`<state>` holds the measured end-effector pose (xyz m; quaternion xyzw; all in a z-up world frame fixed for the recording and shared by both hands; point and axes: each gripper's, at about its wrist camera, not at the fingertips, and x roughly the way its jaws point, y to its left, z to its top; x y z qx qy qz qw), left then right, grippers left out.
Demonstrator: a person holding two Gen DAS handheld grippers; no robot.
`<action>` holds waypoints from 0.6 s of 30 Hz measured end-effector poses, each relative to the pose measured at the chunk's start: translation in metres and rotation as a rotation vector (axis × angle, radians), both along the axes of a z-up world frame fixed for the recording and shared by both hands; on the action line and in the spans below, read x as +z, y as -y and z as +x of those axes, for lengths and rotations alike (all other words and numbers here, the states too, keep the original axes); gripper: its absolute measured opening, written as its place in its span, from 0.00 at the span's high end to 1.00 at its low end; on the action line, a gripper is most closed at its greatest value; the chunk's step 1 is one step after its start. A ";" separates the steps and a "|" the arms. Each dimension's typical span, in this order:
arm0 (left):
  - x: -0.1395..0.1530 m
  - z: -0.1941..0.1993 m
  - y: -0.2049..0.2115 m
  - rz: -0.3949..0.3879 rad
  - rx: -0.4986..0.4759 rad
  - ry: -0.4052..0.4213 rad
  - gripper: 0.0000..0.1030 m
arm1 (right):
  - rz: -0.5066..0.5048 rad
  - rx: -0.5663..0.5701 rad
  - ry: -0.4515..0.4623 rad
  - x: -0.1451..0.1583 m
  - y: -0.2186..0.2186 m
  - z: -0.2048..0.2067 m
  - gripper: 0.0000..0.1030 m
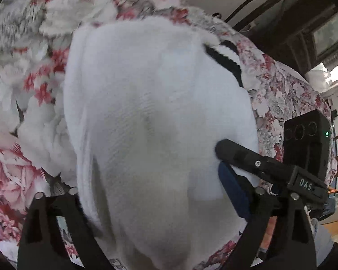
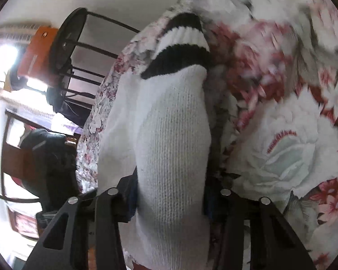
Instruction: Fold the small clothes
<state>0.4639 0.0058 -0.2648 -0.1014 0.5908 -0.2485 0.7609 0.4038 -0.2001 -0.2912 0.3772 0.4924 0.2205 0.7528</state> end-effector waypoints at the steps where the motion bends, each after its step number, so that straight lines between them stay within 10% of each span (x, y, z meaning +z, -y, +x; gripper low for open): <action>1: 0.004 0.001 0.002 0.000 0.000 0.010 0.20 | 0.001 -0.004 0.001 0.003 0.000 0.001 0.56; 18: 0.097 -0.039 0.072 -0.059 -0.110 0.192 0.35 | 0.011 -0.153 0.062 0.090 0.085 -0.051 0.56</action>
